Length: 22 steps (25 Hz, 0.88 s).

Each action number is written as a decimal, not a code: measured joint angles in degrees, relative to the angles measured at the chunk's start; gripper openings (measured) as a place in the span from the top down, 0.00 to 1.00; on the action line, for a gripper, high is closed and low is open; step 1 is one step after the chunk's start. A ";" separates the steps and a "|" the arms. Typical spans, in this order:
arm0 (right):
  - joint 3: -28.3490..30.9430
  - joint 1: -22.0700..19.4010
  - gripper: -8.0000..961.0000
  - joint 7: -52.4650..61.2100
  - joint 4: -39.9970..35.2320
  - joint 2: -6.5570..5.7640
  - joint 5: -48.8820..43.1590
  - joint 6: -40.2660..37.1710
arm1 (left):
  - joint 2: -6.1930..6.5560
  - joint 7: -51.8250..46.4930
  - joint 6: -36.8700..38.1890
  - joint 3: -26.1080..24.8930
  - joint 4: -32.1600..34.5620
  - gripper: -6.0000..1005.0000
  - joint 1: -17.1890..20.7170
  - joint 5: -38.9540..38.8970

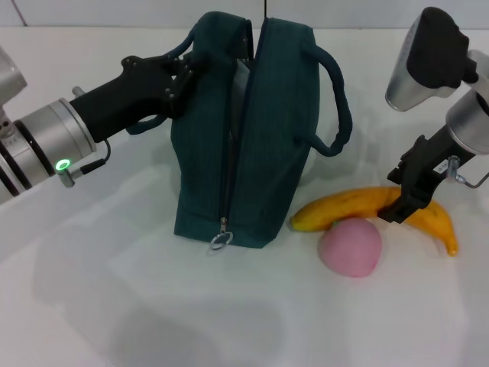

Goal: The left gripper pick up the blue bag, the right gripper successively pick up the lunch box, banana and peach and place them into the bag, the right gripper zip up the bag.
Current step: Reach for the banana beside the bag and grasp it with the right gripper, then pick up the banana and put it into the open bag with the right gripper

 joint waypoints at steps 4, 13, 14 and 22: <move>-0.30 0.47 0.37 -0.28 1.68 0.02 -0.03 0.78 | -0.02 0.00 0.00 0.00 -0.19 0.95 -0.47 -0.32; -2.20 0.48 0.40 -0.41 1.58 0.28 0.51 1.24 | -0.05 0.32 -0.04 0.00 -0.23 0.95 -0.53 -0.59; -2.17 0.42 0.40 -0.43 1.53 0.30 0.52 1.35 | -0.05 0.47 -0.06 0.00 -0.23 0.95 -0.53 -0.63; 2.66 -0.50 0.52 -0.85 1.37 0.26 1.16 3.28 | -0.05 0.79 -0.07 0.00 -0.23 0.95 -0.33 -1.06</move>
